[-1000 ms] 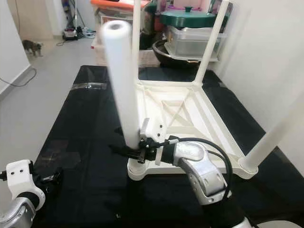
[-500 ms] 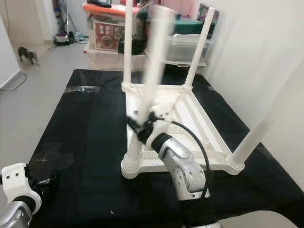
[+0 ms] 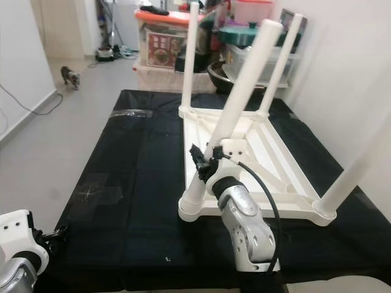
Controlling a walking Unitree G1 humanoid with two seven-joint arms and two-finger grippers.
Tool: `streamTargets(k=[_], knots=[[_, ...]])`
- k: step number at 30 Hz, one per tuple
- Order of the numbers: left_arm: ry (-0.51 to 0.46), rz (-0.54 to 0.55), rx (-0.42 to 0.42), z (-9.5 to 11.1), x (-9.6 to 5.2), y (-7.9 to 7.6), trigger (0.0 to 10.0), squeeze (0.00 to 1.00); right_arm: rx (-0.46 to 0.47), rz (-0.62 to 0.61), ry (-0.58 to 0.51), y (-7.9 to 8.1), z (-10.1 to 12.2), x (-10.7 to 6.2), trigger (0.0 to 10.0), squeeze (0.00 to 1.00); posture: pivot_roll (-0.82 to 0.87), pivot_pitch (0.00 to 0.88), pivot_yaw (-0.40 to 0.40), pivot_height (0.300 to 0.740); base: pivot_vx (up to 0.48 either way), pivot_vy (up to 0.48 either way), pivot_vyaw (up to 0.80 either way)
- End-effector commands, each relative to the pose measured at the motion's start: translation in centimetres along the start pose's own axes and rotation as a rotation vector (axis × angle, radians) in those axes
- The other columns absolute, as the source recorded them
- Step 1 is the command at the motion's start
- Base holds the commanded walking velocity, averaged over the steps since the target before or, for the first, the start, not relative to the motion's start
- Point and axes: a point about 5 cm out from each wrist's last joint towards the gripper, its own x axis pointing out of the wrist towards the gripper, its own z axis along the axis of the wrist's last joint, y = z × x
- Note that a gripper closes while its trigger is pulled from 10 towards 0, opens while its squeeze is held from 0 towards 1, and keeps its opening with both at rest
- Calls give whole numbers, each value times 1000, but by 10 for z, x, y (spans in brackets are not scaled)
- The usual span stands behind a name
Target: Building children table
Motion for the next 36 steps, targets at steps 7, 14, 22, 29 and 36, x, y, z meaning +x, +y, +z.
streamTargets(k=[7, 14, 22, 29, 36], knots=[[0, -29, -8, 2, 6, -6, 10000, 0, -135, 529, 92, 26, -15, -2, 10000, 0, 44, 0, -63, 740, 0, 0, 0], [4, -35, -14, 0, 3, -7, 10000, 0, -114, 683, 105, 31, -12, 0, 10000, 0, 54, 0, -67, 740, 0, 0, 0], [8, -43, -12, 0, 4, -7, 10000, 0, -130, 791, 117, 33, -18, -3, 10000, 0, 52, 0, -60, 740, 0, 0, 0], [9, -49, -5, 1, 4, -7, 10000, 0, -143, 873, 134, 42, -24, -9, 10000, 0, 54, 0, -56, 740, 0, 0, 0], [9, -46, -8, 1, 4, -7, 10000, 0, -67, 722, 230, 41, -36, 0, 10000, 0, 57, 0, -63, 740, 0, 0, 0]])
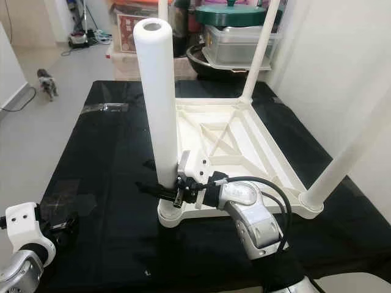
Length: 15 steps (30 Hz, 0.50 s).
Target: Building children table
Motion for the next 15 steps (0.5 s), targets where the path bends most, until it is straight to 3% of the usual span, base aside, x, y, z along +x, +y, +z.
streamTargets(k=[1, 5, 6, 7, 8, 9, 11, 15], knots=[[41, -1, -7, -7, -2, 0, 10000, 0, 254, -117, 178, 8, -47, 8, 10000, 0, 56, 0, -71, 740, 0, 0, 0], [40, 1, -7, -7, -2, 0, 10000, 0, 282, -175, 183, 5, -50, 10, 10000, 0, 56, 0, -71, 740, 0, 0, 0], [44, 11, -4, -9, -4, 1, 10000, 0, 373, -426, 293, -2, -72, 11, 10000, 0, 61, 0, -62, 740, 0, 0, 0], [44, 11, -4, -9, -4, 1, 10000, 0, 373, -426, 293, -2, -72, 11, 10000, 0, 61, 0, -62, 740, 0, 0, 0], [48, 11, 1, -10, -5, 2, 10000, 0, 418, -539, 349, -6, -81, 6, 10000, 0, 55, 0, -56, 740, 0, 0, 0], [48, 11, 1, -10, -5, 2, 10000, 0, 418, -539, 349, -6, -81, 6, 10000, 0, 55, 0, -56, 740, 0, 0, 0], [52, 9, 7, -10, -4, 3, 10000, 0, 472, -663, 404, -13, -91, -3, 10000, 0, 47, 0, -54, 740, 0, 0, 0], [42, 23, 14, -6, 0, 8, 10000, 0, 458, -885, 440, -31, -100, -25, 10000, 0, 47, 0, -58, 740, 0, 0, 0]])
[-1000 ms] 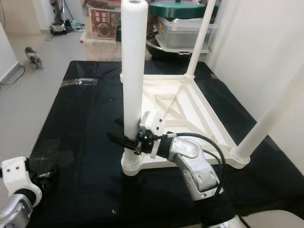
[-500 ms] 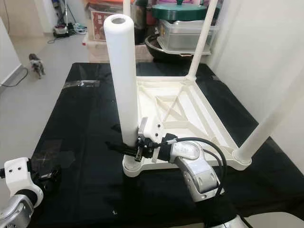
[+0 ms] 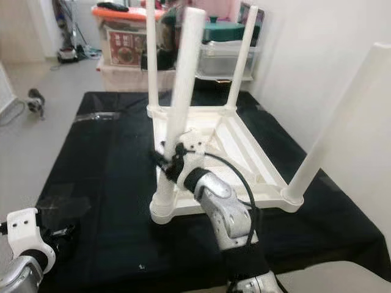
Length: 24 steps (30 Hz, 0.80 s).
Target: Building children table
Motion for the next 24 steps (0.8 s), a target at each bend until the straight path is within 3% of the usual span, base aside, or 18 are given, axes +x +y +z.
streamTargets(k=[1, 2, 9, 10, 12, 13, 14, 16, 24], knots=[[4, 9, 12, 2, 3, 3, 10000, 0, 19, -287, 318, -41, -66, -22, 10000, 0, 47, 0, -58, 740, 0, 0, 0], [0, 12, 9, 2, 3, 2, 10000, 0, 1, -376, 286, -54, -62, -23, 10000, 0, 48, 0, -59, 740, 0, 0, 0], [11, 7, 11, -3, 2, -2, 10000, 0, -69, -499, 221, -75, -49, -22, 10000, 0, 54, 0, -63, 740, 0, 0, 0], [13, 9, 13, -3, 1, -2, 10000, 0, -98, -567, 196, -88, -41, -23, 10000, 0, 58, 0, -65, 740, 0, 0, 0], [13, 9, 13, -3, 1, -2, 10000, 0, -98, -567, 196, -88, -41, -23, 10000, 0, 58, 0, -65, 740, 0, 0, 0], [12, 13, 14, -3, 1, -1, 10000, 0, -118, -640, 177, -102, -33, -25, 10000, 0, 58, 0, -65, 740, 0, 0, 0], [12, 13, 14, -3, 1, -1, 10000, 0, -118, -640, 177, -102, -33, -25, 10000, 0, 58, 0, -65, 740, 0, 0, 0], [7, 19, 19, -1, 1, 2, 10000, 0, -167, -733, 150, -121, -19, -29, 10000, 0, 55, 0, -62, 740, 0, 0, 0], [8, 12, 24, 0, 4, 0, 10000, 0, -232, -801, 146, -130, -19, -38, 10000, 0, 49, 0, -55, 740, 0, 0, 0]])
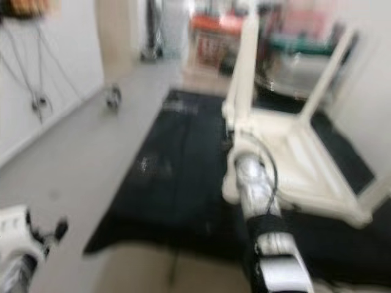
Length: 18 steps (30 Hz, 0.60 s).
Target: Building children table
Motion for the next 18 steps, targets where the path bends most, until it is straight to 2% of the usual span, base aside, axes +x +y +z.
streamTargets(k=[1, 5, 6, 8, 9, 12, 14, 15, 16, 17, 18], knots=[[8, -18, 13, 0, 4, -5, 10000, 0, -26, -40, 167, -9, -41, -9, 10000, 0, 49, 0, -55, 740, 0, 0, 0], [11, -22, 15, -1, 4, -6, 10000, 0, -2, -56, 170, -9, -45, -9, 10000, 0, 45, 0, -49, 740, 0, 0, 0], [12, -24, 16, -1, 5, -6, 10000, 0, 47, -55, 180, -7, -47, -9, 10000, 0, 45, 0, -49, 740, 0, 0, 0], [12, -25, 16, -2, 5, -7, 10000, 0, 79, -57, 185, -5, -49, -9, 10000, 0, 45, 0, -49, 740, 0, 0, 0], [13, -25, 15, -2, 4, -7, 10000, 0, 136, 1, 168, 4, -49, -11, 10000, 0, 44, 0, -46, 740, 0, 0, 0], [13, -26, 15, -2, 4, -6, 10000, 0, 169, 51, 146, 12, -48, -12, 10000, 0, 42, 0, -44, 740, 0, 0, 0], [15, -30, 15, -1, 5, -6, 10000, 0, 207, 380, 54, 47, -38, -26, 10000, 0, 33, 0, -35, 740, 0, 0, 0], [15, -30, 15, -1, 5, -6, 10000, 0, 207, 380, 54, 47, -38, -26, 10000, 0, 33, 0, -35, 740, 0, 0, 0], [15, -31, 16, -1, 6, -6, 10000, 0, 203, 519, 24, 59, -35, -35, 10000, 0, 29, 0, -34, 740, 0, 0, 0], [15, -35, 18, 0, 7, -7, 10000, 0, 160, 667, -11, 70, -32, -45, 10000, 0, 29, 0, -34, 740, 0, 0, 0], [15, -35, 18, 0, 7, -7, 10000, 0, 160, 667, -11, 70, -32, -45, 10000, 0, 29, 0, -34, 740, 0, 0, 0]])
